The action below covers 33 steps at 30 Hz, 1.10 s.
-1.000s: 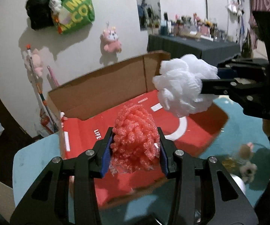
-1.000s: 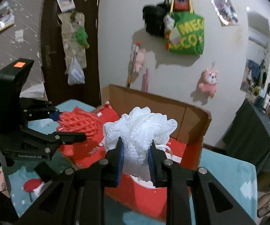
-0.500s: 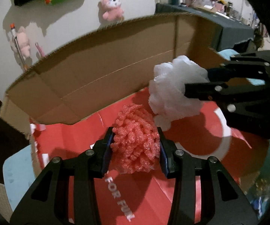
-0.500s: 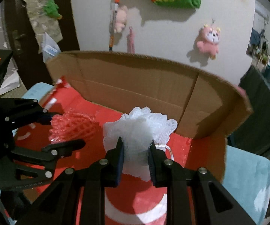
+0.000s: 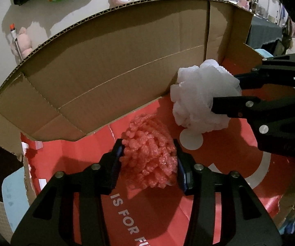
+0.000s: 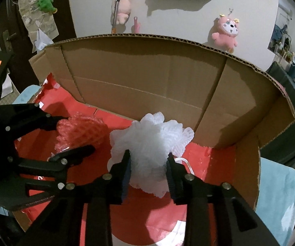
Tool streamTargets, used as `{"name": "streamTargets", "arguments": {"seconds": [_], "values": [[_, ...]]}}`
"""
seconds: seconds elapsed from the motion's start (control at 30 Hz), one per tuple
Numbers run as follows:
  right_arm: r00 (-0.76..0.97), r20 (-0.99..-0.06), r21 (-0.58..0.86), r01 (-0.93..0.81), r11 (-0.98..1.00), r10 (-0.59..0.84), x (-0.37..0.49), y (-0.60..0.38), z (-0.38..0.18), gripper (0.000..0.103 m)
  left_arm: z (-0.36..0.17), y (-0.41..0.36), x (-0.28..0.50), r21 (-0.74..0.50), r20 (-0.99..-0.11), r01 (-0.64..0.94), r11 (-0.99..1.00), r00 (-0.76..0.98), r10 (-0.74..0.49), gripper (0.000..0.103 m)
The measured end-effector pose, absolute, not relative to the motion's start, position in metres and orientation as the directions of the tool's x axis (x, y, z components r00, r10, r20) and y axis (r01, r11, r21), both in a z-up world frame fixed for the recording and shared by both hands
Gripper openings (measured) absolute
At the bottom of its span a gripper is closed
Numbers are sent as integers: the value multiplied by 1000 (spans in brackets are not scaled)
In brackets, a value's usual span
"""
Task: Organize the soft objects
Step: 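Lift both held items and carry them into the red-lined cardboard box, then open the left tool releasing the mesh ball while the right tool releases the pouf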
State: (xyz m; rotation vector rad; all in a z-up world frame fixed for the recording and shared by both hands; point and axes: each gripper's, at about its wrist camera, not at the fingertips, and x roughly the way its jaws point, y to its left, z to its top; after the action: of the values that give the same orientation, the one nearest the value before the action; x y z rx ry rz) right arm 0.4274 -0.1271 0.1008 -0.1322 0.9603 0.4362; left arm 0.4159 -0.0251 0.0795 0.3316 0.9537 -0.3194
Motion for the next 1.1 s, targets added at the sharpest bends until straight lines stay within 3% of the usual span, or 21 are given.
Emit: {"name": "streamTargets", "arguments": {"seconds": [0.27,0.47,0.57,1.1], "values": [[474,-828,91,-415,905,300,429,-127,99,46,77,-14,416,115,-840,414,903,526,-134,60],[464,-834,95,-415,905,300,431,-127,98,57,75,-14,417,116,-843,407,906,522,-127,63],[465,-834,93,-412,906,297,431,-127,99,65,79,-10,417,108,-842,405,908,522,-132,73],[479,-828,94,-391,916,290,431,-133,105,82,91,12,407,86,-827,390,917,541,-152,75]]}}
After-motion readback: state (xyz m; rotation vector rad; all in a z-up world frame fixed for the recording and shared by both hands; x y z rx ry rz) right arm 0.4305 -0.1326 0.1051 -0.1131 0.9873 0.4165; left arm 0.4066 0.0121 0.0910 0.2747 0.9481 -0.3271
